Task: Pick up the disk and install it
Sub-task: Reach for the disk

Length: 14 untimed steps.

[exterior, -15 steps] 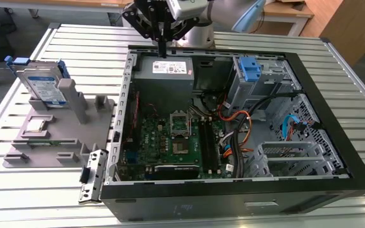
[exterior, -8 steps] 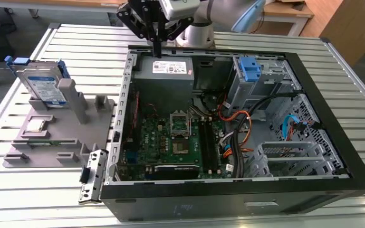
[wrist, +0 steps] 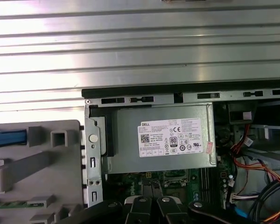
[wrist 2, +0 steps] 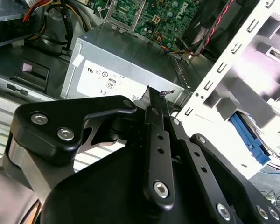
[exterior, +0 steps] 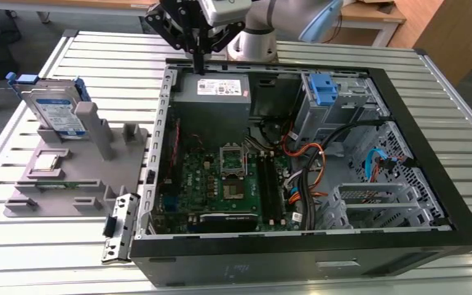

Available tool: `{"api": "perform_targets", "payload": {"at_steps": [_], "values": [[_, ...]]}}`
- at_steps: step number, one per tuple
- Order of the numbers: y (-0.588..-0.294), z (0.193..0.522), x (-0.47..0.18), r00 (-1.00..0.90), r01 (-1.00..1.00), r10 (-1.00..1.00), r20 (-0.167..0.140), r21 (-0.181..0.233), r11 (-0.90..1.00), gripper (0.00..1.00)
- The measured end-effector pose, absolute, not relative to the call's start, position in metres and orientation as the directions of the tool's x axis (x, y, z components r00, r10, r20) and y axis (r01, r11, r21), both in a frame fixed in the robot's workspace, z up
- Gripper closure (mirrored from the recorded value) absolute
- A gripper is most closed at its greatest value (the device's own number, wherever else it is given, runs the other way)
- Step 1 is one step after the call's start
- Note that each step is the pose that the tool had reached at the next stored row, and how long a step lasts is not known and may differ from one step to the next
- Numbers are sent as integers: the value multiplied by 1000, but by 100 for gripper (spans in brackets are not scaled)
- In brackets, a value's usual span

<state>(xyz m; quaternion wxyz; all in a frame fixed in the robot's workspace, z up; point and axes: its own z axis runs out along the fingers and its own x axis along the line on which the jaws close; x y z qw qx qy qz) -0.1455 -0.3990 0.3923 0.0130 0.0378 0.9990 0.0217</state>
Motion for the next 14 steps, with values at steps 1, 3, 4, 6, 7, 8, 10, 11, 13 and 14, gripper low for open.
{"api": "perform_targets", "payload": {"at_steps": [1, 3, 4, 6, 7, 8, 10, 11, 13, 14], "values": [[-399, 392, -147, -997, 75, 76, -24, 44, 996, 90], [-399, 392, -151, -997, 75, 76, -24, 44, 996, 90], [-399, 392, -152, -997, 75, 76, -24, 44, 996, 90], [-399, 392, -156, -997, 75, 76, -24, 44, 996, 90], [-399, 392, -157, -997, 75, 76, -24, 44, 996, 90], [-399, 392, -159, -997, 75, 76, -25, 44, 996, 90], [-399, 392, -162, -997, 75, 76, -24, 44, 996, 90], [-399, 391, -163, -997, 75, 76, -24, 44, 996, 90], [-399, 391, -166, -997, 75, 76, -24, 44, 996, 90], [-399, 391, -168, -997, 75, 76, -24, 44, 996, 90]]}}
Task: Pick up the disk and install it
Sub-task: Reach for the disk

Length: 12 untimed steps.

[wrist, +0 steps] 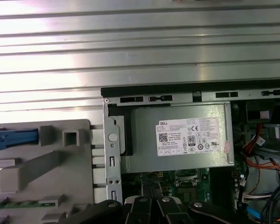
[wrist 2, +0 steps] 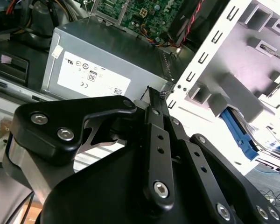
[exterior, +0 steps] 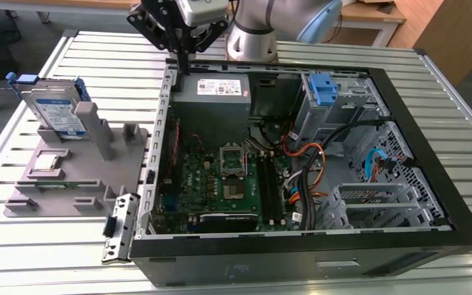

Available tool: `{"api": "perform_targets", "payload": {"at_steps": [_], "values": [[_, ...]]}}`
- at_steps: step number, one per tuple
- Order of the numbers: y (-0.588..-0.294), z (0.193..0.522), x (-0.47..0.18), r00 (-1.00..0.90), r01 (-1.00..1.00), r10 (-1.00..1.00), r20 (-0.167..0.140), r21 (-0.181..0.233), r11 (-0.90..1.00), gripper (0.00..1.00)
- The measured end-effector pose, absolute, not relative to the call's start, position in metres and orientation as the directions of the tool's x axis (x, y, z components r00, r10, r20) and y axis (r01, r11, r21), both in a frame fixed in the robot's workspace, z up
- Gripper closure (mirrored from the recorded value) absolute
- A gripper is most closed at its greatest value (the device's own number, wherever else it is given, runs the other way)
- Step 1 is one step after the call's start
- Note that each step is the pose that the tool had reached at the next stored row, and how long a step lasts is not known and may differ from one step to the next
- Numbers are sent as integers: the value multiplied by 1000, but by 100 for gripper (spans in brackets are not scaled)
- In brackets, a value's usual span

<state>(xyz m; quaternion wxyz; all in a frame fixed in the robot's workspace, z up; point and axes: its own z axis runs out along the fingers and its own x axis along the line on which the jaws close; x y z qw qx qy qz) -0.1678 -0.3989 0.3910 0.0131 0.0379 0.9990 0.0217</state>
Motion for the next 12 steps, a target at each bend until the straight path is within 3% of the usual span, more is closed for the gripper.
{"api": "perform_targets", "payload": {"at_steps": [12], "values": [[-399, 390, -189, -997, 75, 76, -25, 44, 996, 90]]}}
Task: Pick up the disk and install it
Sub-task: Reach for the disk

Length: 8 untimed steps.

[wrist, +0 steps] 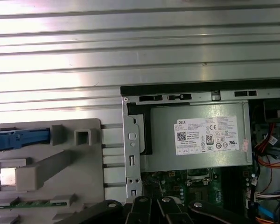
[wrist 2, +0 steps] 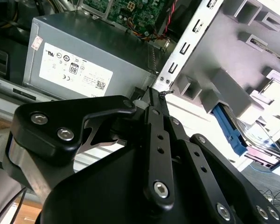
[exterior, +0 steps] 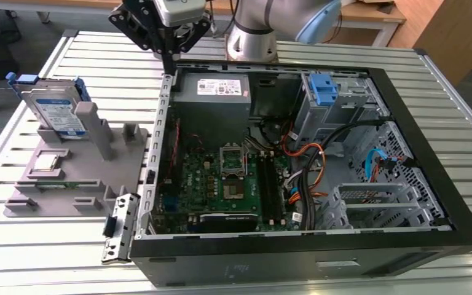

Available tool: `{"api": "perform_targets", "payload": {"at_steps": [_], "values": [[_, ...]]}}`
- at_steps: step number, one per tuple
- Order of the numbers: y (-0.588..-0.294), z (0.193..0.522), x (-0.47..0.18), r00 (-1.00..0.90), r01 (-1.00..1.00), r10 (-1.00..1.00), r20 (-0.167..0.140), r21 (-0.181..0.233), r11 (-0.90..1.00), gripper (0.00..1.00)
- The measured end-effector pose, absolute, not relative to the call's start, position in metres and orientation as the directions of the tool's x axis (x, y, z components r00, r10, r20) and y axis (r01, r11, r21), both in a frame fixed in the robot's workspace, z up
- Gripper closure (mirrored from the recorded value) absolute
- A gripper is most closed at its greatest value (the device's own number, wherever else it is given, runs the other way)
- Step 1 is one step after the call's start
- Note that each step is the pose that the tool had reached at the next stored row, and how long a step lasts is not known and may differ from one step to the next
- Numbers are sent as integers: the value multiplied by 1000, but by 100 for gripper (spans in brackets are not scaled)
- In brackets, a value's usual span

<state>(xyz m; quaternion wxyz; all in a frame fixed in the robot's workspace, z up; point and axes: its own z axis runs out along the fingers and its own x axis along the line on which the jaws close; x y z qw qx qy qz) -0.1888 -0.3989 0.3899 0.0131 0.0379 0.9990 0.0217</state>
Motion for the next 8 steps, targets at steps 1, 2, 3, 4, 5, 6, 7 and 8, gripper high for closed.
{"api": "perform_targets", "payload": {"at_steps": [1, 2, 3, 4, 5, 6, 7, 8], "values": [[-399, 390, -189, -997, 75, 76, -25, 44, 996, 90], [-399, 390, -189, -997, 75, 76, -24, 44, 996, 90], [-399, 390, -189, -997, 75, 76, -24, 44, 996, 90], [-399, 390, -189, -997, 75, 76, -24, 44, 996, 90], [-399, 390, -189, -997, 75, 76, -24, 44, 996, 90], [-399, 390, -189, -997, 75, 76, -24, 44, 996, 90], [-399, 390, -189, -997, 75, 76, -23, 44, 996, 90], [-399, 390, -189, -997, 75, 76, -22, 44, 996, 90]]}}
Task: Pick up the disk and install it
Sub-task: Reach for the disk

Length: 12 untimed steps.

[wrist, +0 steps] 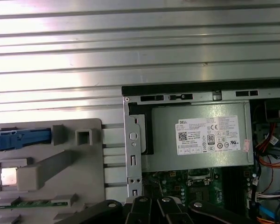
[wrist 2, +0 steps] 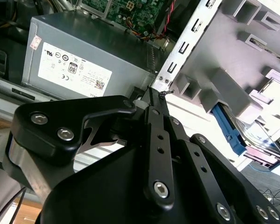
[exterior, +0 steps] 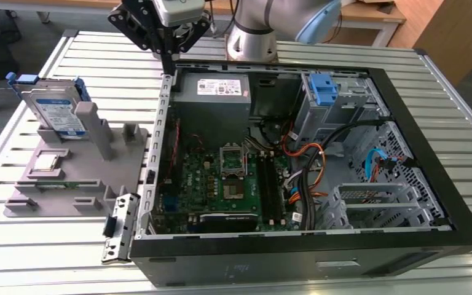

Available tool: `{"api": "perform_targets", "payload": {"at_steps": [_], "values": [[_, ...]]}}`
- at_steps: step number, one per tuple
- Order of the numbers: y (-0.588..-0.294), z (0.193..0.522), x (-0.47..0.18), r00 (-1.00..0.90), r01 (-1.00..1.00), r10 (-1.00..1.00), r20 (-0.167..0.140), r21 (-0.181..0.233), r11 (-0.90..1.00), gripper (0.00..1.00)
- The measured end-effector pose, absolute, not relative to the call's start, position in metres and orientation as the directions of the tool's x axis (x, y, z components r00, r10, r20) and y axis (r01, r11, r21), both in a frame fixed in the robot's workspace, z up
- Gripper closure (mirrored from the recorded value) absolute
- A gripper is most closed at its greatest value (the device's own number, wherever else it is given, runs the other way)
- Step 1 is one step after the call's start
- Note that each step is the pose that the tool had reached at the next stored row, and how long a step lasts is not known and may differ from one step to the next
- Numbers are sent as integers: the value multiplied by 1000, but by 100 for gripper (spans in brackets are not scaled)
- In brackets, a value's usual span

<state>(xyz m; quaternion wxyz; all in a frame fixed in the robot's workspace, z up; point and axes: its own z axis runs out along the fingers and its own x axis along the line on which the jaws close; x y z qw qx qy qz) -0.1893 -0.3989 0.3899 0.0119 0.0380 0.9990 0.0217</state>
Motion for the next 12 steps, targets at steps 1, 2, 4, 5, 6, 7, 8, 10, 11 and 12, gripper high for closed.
{"api": "perform_targets", "payload": {"at_steps": [1, 2, 4, 5, 6, 7, 8, 10, 11, 12], "values": [[-399, 390, -189, -997, 75, 76, -22, 44, 996, 90], [-399, 390, -189, -997, 75, 76, -22, 44, 996, 90], [-399, 390, -189, -997, 75, 76, -22, 44, 996, 90], [-399, 390, -189, -997, 75, 76, -22, 44, 996, 90], [-399, 390, -189, -997, 75, 76, -21, 44, 996, 90], [-399, 390, -190, -997, 75, 76, -22, 44, 996, 90], [-399, 390, -191, -997, 75, 76, -21, 44, 996, 90], [-399, 389, -193, -997, 75, 76, -21, 44, 996, 90], [-399, 389, -195, -997, 75, 76, -22, 44, 996, 90], [-399, 389, -196, -997, 75, 76, -21, 44, 996, 90]]}}
